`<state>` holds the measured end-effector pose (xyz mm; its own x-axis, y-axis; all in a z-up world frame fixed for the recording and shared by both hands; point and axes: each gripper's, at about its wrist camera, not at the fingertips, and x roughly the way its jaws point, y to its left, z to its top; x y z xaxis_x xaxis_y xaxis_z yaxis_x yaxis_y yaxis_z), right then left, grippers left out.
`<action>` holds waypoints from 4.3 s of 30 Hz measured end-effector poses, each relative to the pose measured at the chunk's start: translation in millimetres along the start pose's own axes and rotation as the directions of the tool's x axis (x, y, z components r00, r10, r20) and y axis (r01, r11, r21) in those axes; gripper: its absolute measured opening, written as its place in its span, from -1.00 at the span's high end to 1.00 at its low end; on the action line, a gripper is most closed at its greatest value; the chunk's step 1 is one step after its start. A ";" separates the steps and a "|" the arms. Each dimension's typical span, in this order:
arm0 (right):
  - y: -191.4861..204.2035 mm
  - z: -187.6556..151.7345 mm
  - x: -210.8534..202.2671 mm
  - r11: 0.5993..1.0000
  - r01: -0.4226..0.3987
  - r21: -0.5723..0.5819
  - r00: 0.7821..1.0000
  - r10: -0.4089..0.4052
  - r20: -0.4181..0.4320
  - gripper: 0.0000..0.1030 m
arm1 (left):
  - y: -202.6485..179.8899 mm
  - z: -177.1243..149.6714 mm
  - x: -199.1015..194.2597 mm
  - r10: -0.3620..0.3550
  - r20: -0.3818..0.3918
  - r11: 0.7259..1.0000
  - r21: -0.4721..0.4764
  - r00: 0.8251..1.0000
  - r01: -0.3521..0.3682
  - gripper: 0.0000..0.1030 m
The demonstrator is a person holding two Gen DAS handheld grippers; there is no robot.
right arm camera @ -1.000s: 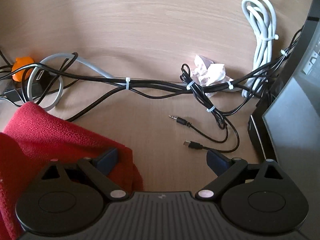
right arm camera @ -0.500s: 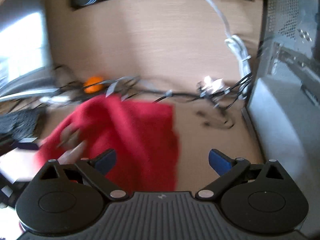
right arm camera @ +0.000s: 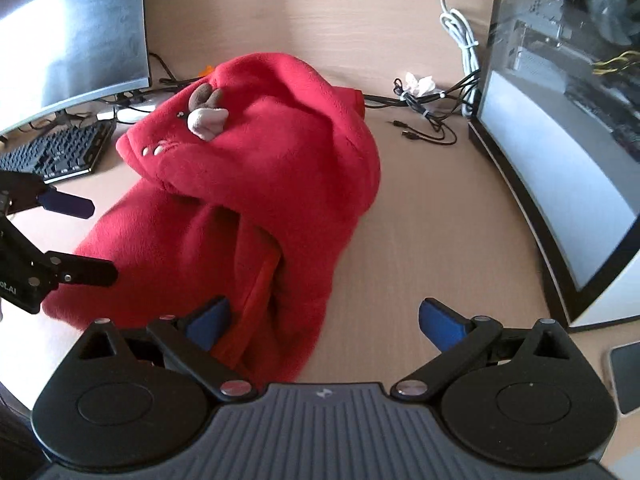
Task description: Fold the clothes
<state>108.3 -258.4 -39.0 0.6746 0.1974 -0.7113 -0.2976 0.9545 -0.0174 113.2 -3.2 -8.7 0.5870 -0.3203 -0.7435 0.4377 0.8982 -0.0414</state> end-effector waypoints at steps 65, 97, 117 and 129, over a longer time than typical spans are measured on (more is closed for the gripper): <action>-58.9 76.1 88.7 0.828 -0.338 0.448 0.938 0.333 0.093 -0.51 | 62.7 73.1 48.0 -0.146 0.145 0.921 -0.341 0.979 0.188 -0.93; 37.7 149.8 64.5 0.970 -0.229 -0.087 0.968 0.236 0.085 -0.28 | 70.6 29.8 22.0 0.082 -0.008 0.963 -0.257 0.997 -0.082 -0.79; -33.5 109.8 71.4 0.904 -0.270 0.330 0.962 0.270 0.047 -0.91 | 94.1 54.4 9.0 -0.106 0.067 0.935 -0.334 0.992 0.122 -0.87; -45.2 83.0 115.9 0.777 -0.399 0.487 0.895 0.445 0.024 -1.00 | 112.7 65.4 78.3 -0.301 -0.051 0.874 -0.413 0.952 0.255 -0.93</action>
<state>256.0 -260.1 -62.3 0.4881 0.6067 -0.6274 -0.1720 0.7716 0.6124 253.1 53.3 -27.9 0.3926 -0.5604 -0.7293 0.2507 0.8281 -0.5014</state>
